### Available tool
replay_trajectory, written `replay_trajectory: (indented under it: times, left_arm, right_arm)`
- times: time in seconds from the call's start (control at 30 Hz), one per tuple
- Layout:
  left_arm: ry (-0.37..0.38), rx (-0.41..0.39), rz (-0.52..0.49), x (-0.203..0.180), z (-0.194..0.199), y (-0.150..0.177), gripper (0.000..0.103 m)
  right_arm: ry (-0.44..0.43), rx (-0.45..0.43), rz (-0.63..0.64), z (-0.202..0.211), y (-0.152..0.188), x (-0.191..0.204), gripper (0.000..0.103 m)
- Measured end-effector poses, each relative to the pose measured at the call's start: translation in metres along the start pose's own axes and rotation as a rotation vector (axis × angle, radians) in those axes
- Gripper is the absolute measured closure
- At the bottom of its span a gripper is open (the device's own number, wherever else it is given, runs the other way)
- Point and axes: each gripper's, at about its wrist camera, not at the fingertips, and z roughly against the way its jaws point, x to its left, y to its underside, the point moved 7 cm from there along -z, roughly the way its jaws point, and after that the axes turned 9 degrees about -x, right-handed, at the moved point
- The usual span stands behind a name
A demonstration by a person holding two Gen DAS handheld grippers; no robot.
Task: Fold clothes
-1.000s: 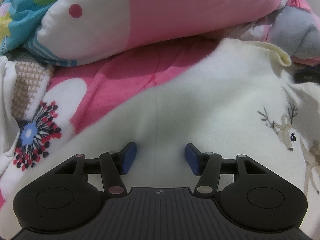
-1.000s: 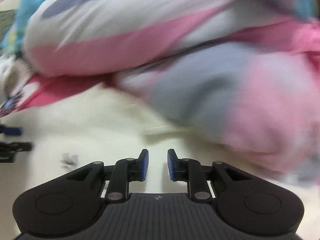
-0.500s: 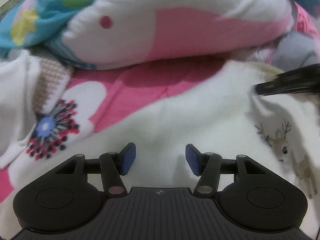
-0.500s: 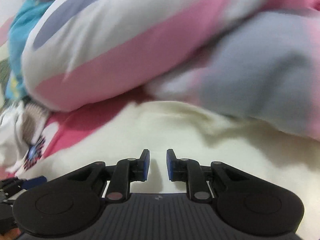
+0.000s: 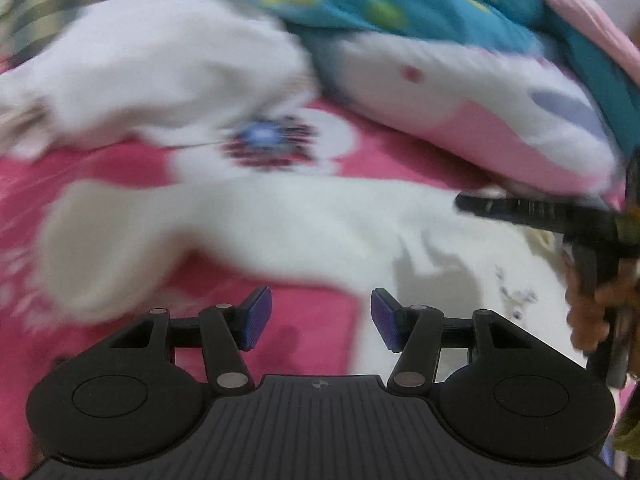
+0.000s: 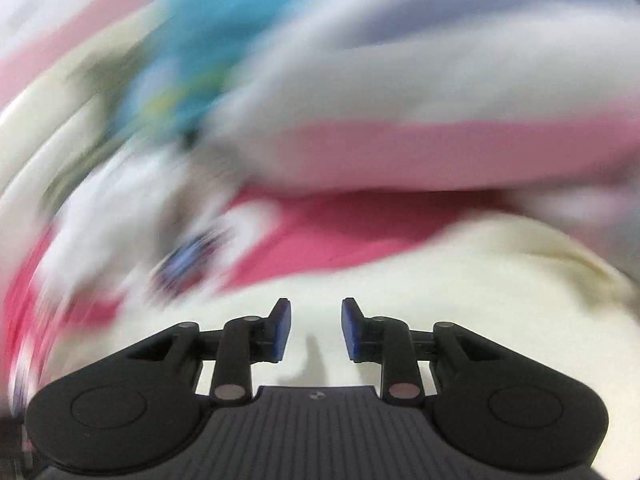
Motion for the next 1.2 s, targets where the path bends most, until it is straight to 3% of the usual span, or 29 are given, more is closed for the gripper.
replay_trajectory:
  times: [0.1,0.17,0.27,0.33,0.43,0.47,0.53,0.57,0.63,0.7,0.9,1.0,1.1,1.2]
  left_arm:
    - [-0.094,-0.015,0.109,0.052,0.016,-0.009,0.047]
    - [-0.163,-0.026,0.191,0.089,0.022,-0.015,0.045]
    - [-0.23,-0.026,0.316,0.14,0.021,-0.02,0.036]
    - [-0.243,-0.014,0.365,0.159,0.013,-0.02,0.036]
    - [-0.246,0.004,0.406,0.177,-0.005,-0.021,0.036]
    - [-0.248,0.011,0.419,0.183,-0.011,-0.021,0.038]
    - [-0.247,0.021,0.425,0.187,-0.02,-0.021,0.054]
    - [-0.245,0.025,0.417,0.186,-0.023,-0.021,0.068]
    - [-0.242,0.032,0.401,0.184,-0.029,-0.021,0.079]
    - [-0.24,-0.006,0.357,0.17,-0.024,-0.029,0.085]
    - [-0.231,-0.117,0.225,0.129,-0.007,-0.051,0.089]
    - [-0.226,-0.172,0.158,0.108,0.002,-0.062,0.09]
    - [-0.138,-0.202,0.022,0.06,0.006,-0.062,0.09]
    - [-0.05,-0.231,-0.113,0.012,0.01,-0.062,0.09]
  right_arm:
    - [-0.193,0.051,0.299,-0.032,0.01,0.095,0.062]
    - [-0.314,0.079,0.494,-0.052,0.018,0.155,0.051]
    - [-0.396,0.045,0.708,-0.064,0.031,0.218,0.038]
    - [-0.428,0.036,0.796,-0.055,0.045,0.239,0.033]
    - [-0.416,0.081,0.858,-0.083,0.06,0.253,0.035]
    - [-0.397,0.092,0.838,-0.087,0.062,0.25,0.044]
    - [-0.358,0.115,0.8,-0.095,0.066,0.244,0.069]
    - [-0.342,0.124,0.773,-0.097,0.065,0.24,0.078]
    - [-0.332,0.122,0.667,-0.085,0.051,0.222,0.087]
    - [-0.322,0.117,0.571,-0.073,0.041,0.206,0.089]
    - [-0.272,0.111,0.297,-0.051,0.034,0.176,0.088]
    - [-0.252,0.105,0.034,-0.044,0.029,0.148,0.086]
    - [-0.229,0.055,-0.289,-0.021,0.024,0.101,0.085]
    - [-0.167,-0.003,-0.509,0.013,0.027,0.048,0.084]
